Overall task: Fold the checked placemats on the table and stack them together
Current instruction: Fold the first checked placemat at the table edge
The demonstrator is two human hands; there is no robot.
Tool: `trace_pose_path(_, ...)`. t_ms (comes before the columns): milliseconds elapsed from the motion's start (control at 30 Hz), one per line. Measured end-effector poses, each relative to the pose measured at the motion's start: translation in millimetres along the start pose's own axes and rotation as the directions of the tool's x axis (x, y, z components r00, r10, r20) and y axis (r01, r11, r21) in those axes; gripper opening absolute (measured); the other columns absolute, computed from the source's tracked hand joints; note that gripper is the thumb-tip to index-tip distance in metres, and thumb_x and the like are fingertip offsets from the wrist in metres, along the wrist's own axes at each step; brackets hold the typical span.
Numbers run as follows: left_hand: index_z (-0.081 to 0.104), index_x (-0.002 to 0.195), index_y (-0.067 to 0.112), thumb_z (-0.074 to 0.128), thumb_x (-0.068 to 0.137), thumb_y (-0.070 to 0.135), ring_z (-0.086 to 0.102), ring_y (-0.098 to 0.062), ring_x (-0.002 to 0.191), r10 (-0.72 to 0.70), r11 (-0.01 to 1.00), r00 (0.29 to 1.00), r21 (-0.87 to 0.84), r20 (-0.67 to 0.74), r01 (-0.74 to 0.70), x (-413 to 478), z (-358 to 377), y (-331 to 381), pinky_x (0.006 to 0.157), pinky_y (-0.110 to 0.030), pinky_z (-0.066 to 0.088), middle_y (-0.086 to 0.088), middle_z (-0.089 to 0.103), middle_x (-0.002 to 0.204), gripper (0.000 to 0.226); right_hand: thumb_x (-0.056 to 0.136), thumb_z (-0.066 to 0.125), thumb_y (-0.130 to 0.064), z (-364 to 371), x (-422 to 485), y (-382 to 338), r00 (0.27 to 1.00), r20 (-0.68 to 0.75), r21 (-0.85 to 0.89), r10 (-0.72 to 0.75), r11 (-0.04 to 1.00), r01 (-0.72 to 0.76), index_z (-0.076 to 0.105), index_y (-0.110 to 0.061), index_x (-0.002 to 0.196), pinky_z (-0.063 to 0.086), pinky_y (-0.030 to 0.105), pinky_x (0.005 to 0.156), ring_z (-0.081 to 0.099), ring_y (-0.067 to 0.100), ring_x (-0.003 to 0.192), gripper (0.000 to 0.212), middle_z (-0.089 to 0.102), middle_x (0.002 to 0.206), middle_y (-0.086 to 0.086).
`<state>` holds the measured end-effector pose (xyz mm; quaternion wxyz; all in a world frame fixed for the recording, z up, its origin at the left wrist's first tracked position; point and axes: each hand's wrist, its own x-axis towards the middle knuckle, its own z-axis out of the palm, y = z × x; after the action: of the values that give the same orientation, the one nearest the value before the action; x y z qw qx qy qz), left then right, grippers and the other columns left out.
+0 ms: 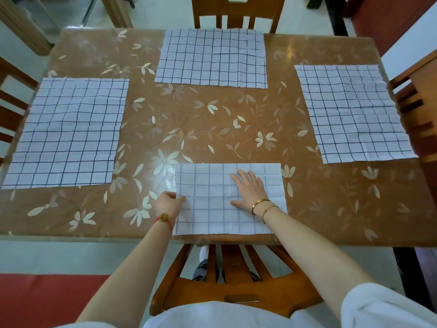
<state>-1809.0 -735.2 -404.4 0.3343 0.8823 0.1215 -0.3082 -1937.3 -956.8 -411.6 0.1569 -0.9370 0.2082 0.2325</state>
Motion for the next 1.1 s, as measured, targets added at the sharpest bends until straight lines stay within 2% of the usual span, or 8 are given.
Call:
trace_pose_path(67,0.054,0.105,0.016,0.074,0.082,0.022,0.059,-0.024,0.105,0.007,0.999,1.000,-0.046,0.010,-0.006,-2.7,-0.7,1.3,0.092,-0.038,0.051,-0.004,0.061,0.107,0.031,0.084,0.062,-0.054,0.3,0.5,-0.4,1.000,0.006,-0.003,0.005,1.000,-0.005,0.009,-0.030,0.153,0.013,0.053,0.119,0.003,0.033,0.148,0.091,0.004,0.161,-0.002)
trace_pose_path(233,0.048,0.131,0.010,0.072,0.084,0.012,0.055,-0.016,0.093,0.056,0.987,0.995,-0.155,0.077,-0.043,-9.1,-6.4,1.4,0.082,-0.031,0.046,0.001,0.053,0.103,0.053,0.084,0.062,-0.052,-1.6,-1.1,-2.3,1.000,0.013,-0.012,0.008,1.000,-0.008,0.007,-0.029,0.154,0.011,0.053,0.119,0.001,0.034,0.148,0.091,0.003,0.161,-0.001)
trace_pose_path(367,0.048,0.125,0.025,0.067,0.087,0.013,0.062,-0.015,0.081,0.178,0.972,0.966,-0.187,0.190,-0.142,-13.0,-18.6,2.7,0.071,-0.030,0.055,-0.001,0.059,0.091,0.044,0.081,0.066,-0.054,-3.6,-1.9,-5.9,0.999,0.039,-0.004,0.011,1.000,-0.010,0.004,-0.029,0.154,0.009,0.053,0.120,-0.001,0.036,0.148,0.099,0.000,0.162,0.001)
trace_pose_path(533,0.061,0.124,0.031,0.067,0.079,0.027,0.065,-0.024,0.106,0.311,0.944,0.908,-0.197,0.279,-0.263,-14.4,-41.6,2.9,0.091,-0.046,0.057,-0.002,0.070,0.111,0.045,0.077,0.068,-0.058,0.5,-5.1,-20.0,1.000,0.016,-0.032,-0.004,0.999,0.004,0.005,-0.029,0.154,0.008,0.053,0.120,-0.003,0.037,0.147,0.104,-0.002,0.162,0.003)
trace_pose_path(767,0.049,0.136,0.030,0.065,0.093,0.011,0.063,-0.011,0.100,0.458,0.885,0.840,-0.239,0.293,-0.399,-33.2,-71.8,14.6,0.072,-0.014,0.053,0.002,0.064,0.111,0.050,0.080,0.064,-0.056,7.6,-2.7,-62.7,0.997,-0.012,-0.090,-0.075,0.993,0.073,0.003,-0.029,0.154,0.012,0.051,0.119,0.006,0.038,0.146,0.100,0.005,0.160,0.009)
trace_pose_path(867,0.044,0.134,0.041,0.067,0.092,0.017,0.063,-0.014,0.092,0.483,0.875,0.812,-0.224,0.328,-0.430,-43.8,-70.7,20.7,0.073,-0.020,0.057,0.002,0.057,0.111,0.054,0.080,0.065,-0.053,10.0,0.1,-72.8,0.994,-0.018,-0.099,-0.105,0.990,0.103,0.007,-0.029,0.154,0.015,0.049,0.118,0.010,0.038,0.144,0.097,0.010,0.158,0.010)
trace_pose_path(967,0.047,0.128,0.057,0.069,0.082,0.033,0.067,-0.030,0.092,0.550,0.832,0.751,-0.162,0.365,-0.530,-51.7,-59.0,28.8,0.083,-0.040,0.059,-0.010,0.062,0.113,0.057,0.076,0.066,-0.055,11.3,2.8,-71.6,0.994,-0.033,-0.078,-0.106,0.992,0.103,0.012,-0.030,0.152,0.020,0.048,0.115,0.014,0.037,0.141,0.097,0.015,0.155,0.007)
trace_pose_path(1100,0.044,0.142,0.040,0.067,0.089,0.018,0.055,-0.011,0.071,0.609,0.776,0.679,-0.133,0.409,-0.616,-66.7,-32.9,41.0,0.074,-0.019,0.051,-0.004,0.057,0.099,0.062,0.075,0.062,-0.062,10.8,3.1,-64.0,0.994,-0.010,-0.062,-0.106,0.993,0.105,0.010,-0.028,0.152,0.023,0.048,0.112,0.016,0.038,0.139,0.099,0.015,0.152,0.004)
